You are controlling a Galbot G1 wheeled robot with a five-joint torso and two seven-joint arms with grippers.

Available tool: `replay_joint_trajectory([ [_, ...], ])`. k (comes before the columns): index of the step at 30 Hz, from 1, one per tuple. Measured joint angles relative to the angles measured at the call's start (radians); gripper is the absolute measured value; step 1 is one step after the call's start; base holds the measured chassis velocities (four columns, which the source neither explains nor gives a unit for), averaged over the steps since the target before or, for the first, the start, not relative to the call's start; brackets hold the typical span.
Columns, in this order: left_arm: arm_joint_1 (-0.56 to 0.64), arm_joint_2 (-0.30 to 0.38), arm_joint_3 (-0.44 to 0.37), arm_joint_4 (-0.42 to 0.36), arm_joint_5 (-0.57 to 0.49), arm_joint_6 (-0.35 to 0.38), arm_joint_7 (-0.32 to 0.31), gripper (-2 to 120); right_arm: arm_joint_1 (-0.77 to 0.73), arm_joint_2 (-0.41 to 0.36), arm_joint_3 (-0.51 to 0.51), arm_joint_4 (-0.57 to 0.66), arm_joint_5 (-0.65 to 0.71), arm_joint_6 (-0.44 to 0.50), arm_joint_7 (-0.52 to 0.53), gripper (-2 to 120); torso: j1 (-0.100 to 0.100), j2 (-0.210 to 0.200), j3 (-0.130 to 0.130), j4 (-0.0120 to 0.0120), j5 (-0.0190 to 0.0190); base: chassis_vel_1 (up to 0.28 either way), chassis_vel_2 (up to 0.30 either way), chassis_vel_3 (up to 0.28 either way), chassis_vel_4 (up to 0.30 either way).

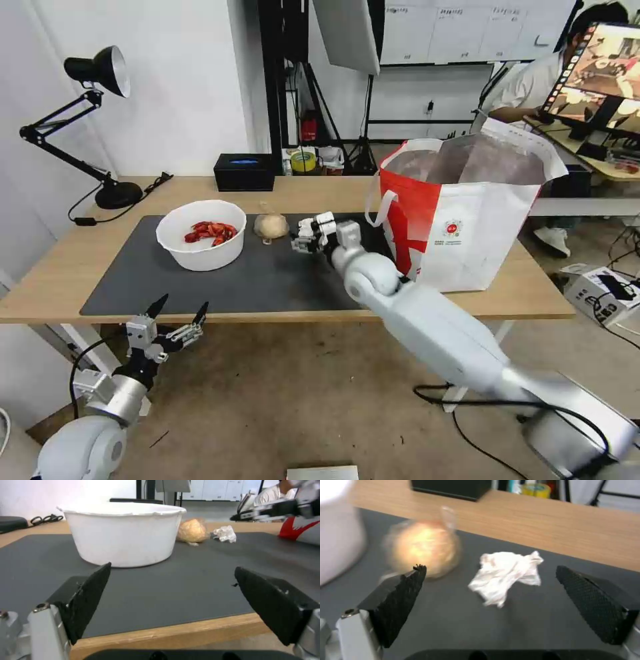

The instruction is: Pick up the trash from the table and place it into the takeout bag.

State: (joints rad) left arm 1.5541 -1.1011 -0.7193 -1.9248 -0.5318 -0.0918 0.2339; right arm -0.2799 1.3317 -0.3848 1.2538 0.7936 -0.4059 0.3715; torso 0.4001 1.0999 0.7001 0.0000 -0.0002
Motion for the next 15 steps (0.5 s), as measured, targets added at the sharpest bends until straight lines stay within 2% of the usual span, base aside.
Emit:
replay_joint_trajectory([
  [9,0.005,0.0,-0.005,0.002,0.0,-0.003,0.0,100,0.099,0.136,0.021,-0.222,-0.019,-0.066,0.023,100,0.0,0.0,0.0,0.0001,0.0,0.0,0.0,0.0,0.0],
  [15,0.006,0.001,-0.006,0.004,0.0,-0.004,0.001,100,0.133,0.183,0.031,-0.314,-0.051,-0.093,-0.012,100,0.0,0.0,0.0,0.0001,0.0,0.0,0.0,0.0,0.0],
])
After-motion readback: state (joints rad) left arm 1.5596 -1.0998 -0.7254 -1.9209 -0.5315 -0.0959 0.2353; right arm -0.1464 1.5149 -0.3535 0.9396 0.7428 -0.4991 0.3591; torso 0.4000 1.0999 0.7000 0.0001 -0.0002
